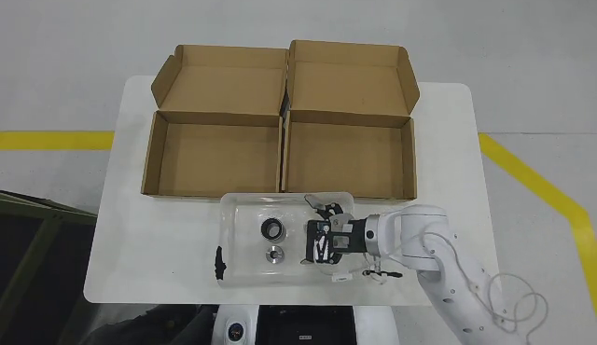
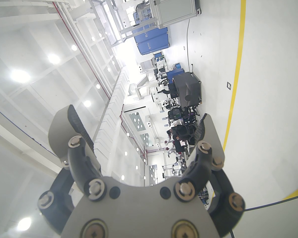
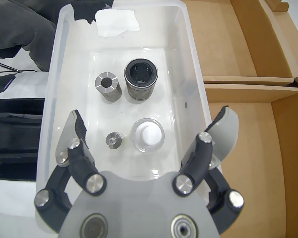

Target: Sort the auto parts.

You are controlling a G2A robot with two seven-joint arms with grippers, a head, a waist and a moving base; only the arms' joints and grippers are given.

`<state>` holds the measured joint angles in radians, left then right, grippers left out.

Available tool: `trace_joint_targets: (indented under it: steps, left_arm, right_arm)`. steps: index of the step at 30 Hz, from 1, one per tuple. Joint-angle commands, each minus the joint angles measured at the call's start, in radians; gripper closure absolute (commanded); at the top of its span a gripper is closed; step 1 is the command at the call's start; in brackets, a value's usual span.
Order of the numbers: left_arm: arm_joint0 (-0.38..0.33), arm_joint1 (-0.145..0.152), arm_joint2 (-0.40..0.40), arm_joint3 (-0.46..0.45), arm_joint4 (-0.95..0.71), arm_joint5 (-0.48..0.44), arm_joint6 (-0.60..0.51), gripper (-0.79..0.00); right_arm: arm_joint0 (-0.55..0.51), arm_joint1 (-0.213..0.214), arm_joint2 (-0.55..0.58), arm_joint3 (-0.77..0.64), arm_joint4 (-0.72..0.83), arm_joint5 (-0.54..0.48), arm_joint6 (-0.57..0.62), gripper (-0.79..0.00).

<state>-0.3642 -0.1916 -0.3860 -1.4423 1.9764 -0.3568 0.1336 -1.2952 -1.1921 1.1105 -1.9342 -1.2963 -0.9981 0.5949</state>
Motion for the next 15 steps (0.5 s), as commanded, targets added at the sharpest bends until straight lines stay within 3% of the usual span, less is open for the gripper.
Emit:
trace_joint_targets:
  steps: [1, 6, 15]
  left_arm:
    - [0.0, 0.0, 0.0, 0.0, 0.0, 0.0, 0.0, -0.785]
    - [0.0, 0.0, 0.0, 0.0, 0.0, 0.0, 0.0, -0.785]
    - [0.0, 0.0, 0.0, 0.0, 0.0, 0.0, 0.0, -0.785]
  right_arm:
    - [-0.001, 0.003, 0.0, 0.001, 0.008, 0.0, 0.01, -0.785]
    - [0.001, 0.01, 0.002, 0.015, 0.027, 0.015, 0.03, -0.785]
    - [0.025, 0.018, -0.014, 0.039, 0.061, 0.05, 0.059, -0.68]
